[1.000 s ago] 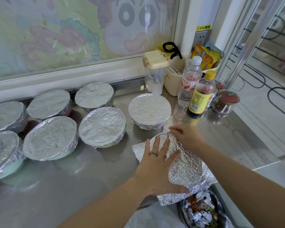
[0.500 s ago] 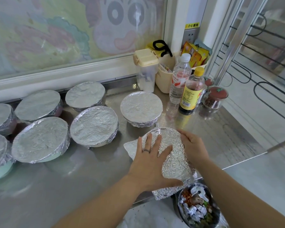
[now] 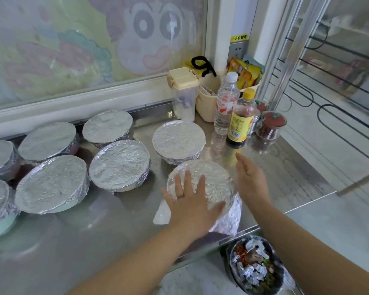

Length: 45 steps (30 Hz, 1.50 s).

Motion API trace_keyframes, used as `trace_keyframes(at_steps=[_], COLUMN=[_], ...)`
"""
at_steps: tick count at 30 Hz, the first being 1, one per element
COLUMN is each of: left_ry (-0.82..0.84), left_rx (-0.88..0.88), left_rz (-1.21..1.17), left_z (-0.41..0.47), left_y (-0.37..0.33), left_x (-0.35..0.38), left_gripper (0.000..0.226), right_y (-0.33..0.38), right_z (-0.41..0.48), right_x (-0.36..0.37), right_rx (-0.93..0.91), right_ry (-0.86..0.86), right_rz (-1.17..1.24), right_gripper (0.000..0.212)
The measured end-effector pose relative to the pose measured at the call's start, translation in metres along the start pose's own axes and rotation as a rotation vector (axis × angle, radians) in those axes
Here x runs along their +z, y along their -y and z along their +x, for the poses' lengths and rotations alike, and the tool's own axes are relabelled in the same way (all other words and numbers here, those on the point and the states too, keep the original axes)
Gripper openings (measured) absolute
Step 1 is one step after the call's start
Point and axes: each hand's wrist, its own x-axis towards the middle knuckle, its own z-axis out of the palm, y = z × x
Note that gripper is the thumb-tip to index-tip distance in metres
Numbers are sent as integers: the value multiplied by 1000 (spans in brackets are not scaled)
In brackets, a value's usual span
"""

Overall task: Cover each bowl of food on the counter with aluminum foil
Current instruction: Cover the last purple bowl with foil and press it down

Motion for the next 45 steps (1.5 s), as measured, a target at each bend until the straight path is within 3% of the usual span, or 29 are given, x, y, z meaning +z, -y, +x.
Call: trace_keyframes(at_steps=[3, 5, 11, 16, 24, 26, 28, 31, 35, 42, 45], left_ry=[-258, -323, -317, -352, -345, -271, -260, -426, -265, -340, -379], left_rx=[69, 113, 67, 42, -23, -69, -119, -24, 223, 143, 72], left_rz=[-57, -64, -255, -275, -337, -399, -369, -248, -383, -508, -595], left_z=[23, 38, 40, 38, 31, 24, 19, 30, 56, 56, 50], left_y=[15, 32, 48, 48, 45, 44, 45, 53, 61, 61, 56], left_x=[-17, -19, -4, -1, 4, 3, -3, -14, -10, 3, 8], left_gripper=[64, 57, 53, 52, 56, 61, 65, 56, 44, 40, 36], right_y=[0, -9, -27, -29, -27, -23, -12, 9, 3, -5, 2], right_z=[-19, -21, -14, -1, 7, 12, 17, 24, 25, 22, 19], right_x=[15, 27, 48, 44, 37, 33, 32, 45, 67, 74, 65], right_rx=[-67, -99, -13, 78, 137, 70, -130, -371, -407, -441, -382], right_ry=[84, 101, 114, 86, 146, 159, 132, 286, 411, 352, 332], right_rz=[-131, -245, -267, -173, -228, -412, -596, -596, -655, -675, -573], right_gripper=[40, 41, 41, 25, 38, 35, 38, 41, 35, 38, 37])
